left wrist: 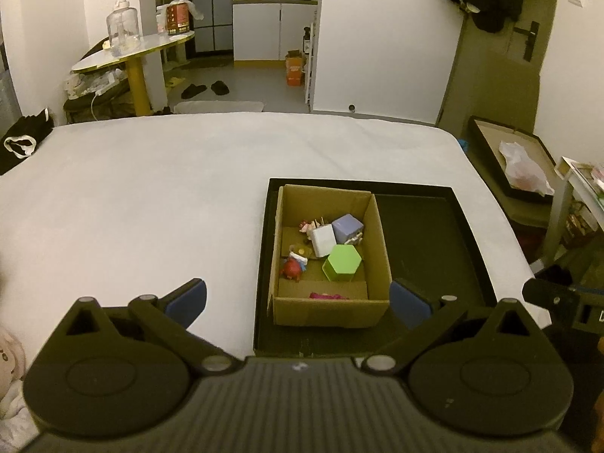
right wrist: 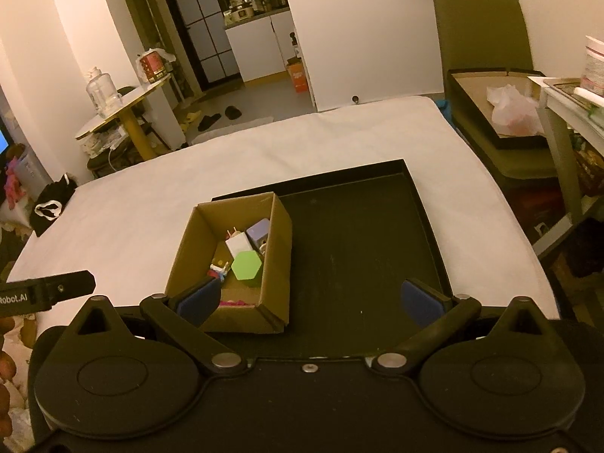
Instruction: Organize rigid objects
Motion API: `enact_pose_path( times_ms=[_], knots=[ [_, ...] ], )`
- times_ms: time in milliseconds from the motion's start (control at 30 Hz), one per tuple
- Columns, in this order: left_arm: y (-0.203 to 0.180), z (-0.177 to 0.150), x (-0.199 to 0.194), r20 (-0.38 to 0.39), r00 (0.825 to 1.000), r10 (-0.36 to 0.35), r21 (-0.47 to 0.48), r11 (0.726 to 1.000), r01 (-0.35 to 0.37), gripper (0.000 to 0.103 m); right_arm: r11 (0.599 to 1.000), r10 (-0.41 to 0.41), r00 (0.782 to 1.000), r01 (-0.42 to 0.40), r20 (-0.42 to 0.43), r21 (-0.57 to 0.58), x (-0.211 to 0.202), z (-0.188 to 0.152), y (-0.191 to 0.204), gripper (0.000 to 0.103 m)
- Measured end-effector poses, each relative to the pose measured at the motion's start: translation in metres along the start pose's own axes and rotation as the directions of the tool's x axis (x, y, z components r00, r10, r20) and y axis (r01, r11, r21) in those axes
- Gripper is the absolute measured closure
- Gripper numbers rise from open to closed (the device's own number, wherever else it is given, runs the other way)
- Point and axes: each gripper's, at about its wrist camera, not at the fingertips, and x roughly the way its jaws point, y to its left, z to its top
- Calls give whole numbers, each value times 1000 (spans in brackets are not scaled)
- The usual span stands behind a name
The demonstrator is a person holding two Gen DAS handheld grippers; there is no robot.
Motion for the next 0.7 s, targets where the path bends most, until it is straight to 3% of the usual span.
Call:
enact_pose_path(
  times_ms=[700],
  knots=[
    [-14, -12, -30, -18, 1000, -21, 28, 999, 22, 1, 997, -31, 999, 32, 18, -71, -36, -9, 10, 0]
  ],
)
